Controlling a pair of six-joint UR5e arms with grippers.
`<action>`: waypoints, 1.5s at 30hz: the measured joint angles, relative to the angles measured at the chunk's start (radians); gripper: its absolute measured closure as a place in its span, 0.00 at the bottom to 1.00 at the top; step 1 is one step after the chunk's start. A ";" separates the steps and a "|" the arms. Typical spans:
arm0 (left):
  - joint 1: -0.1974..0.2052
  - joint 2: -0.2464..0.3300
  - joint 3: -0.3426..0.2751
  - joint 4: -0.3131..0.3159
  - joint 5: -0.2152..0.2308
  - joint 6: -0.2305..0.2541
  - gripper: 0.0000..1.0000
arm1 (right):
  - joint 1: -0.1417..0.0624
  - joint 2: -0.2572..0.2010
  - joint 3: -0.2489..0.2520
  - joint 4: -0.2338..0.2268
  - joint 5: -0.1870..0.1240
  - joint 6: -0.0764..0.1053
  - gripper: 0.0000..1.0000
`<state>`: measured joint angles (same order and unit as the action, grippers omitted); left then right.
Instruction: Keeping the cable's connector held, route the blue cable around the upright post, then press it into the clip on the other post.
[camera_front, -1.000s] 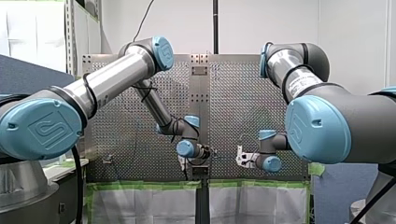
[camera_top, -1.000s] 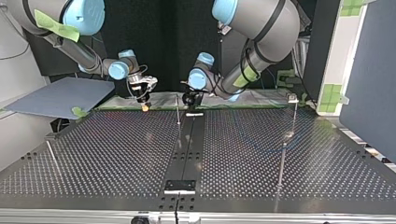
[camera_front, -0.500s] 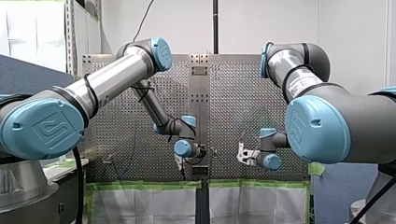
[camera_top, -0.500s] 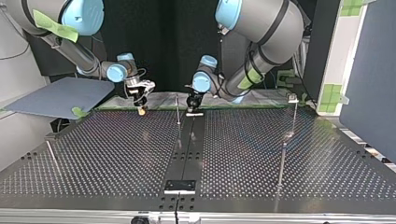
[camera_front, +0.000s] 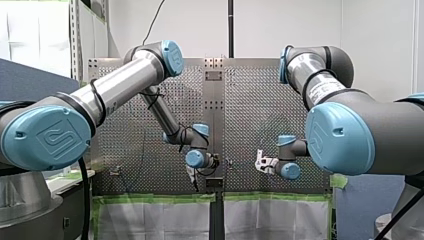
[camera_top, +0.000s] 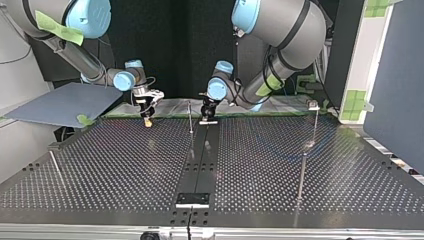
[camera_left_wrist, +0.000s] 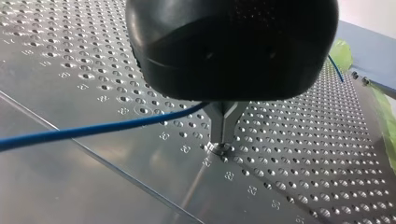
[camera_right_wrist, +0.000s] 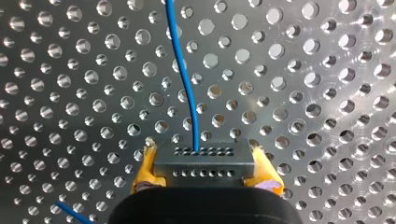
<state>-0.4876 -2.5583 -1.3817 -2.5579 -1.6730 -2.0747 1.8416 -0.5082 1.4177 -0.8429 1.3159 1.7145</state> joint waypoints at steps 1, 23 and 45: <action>-0.001 0.000 0.000 0.000 0.001 0.003 1.00 | 0.000 0.000 0.000 0.000 0.000 0.000 1.00; -0.032 0.005 0.000 -0.035 -0.106 0.166 0.17 | 0.005 0.000 -0.001 0.002 0.000 -0.001 1.00; -0.081 0.007 0.000 -0.201 -0.175 0.354 0.01 | 0.010 0.001 -0.001 0.007 0.000 -0.005 1.00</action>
<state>-0.5689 -2.5515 -1.3818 -2.7589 -1.8485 -1.7204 1.8517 -0.5075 1.4170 -0.8363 1.3163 1.7091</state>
